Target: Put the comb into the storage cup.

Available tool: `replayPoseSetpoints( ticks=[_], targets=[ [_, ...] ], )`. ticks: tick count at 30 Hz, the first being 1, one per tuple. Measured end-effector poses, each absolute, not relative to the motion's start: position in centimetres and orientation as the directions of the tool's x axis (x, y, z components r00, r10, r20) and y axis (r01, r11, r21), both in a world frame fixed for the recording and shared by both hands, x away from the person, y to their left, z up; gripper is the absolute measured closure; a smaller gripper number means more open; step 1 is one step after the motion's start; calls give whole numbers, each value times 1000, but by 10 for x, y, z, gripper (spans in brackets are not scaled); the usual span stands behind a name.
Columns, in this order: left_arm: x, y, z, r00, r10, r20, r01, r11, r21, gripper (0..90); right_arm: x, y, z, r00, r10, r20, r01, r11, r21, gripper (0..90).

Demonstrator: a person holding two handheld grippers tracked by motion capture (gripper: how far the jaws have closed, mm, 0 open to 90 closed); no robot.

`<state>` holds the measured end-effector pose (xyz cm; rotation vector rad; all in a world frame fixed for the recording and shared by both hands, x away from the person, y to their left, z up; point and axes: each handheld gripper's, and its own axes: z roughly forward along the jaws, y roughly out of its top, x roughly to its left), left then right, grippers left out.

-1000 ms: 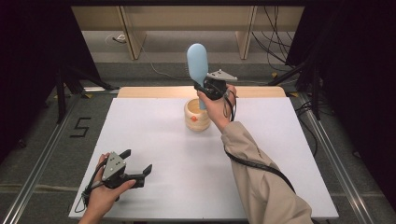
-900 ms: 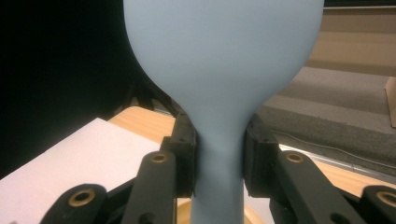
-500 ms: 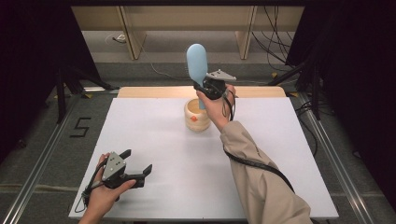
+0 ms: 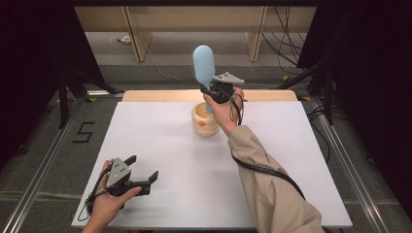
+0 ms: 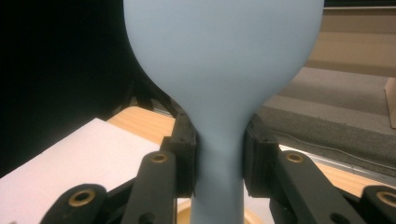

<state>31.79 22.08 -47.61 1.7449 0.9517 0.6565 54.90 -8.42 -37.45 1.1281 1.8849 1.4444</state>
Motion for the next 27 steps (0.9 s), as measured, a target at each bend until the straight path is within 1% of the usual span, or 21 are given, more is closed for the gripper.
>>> replayPoseSetpoints(
  ticks=[27],
  targets=[
    [318, 221, -476, 542, 841, -3, 295, -187, 937, 45, 553, -82, -380, -522, 848, 89, 312, 93, 946, 702]
  ],
)
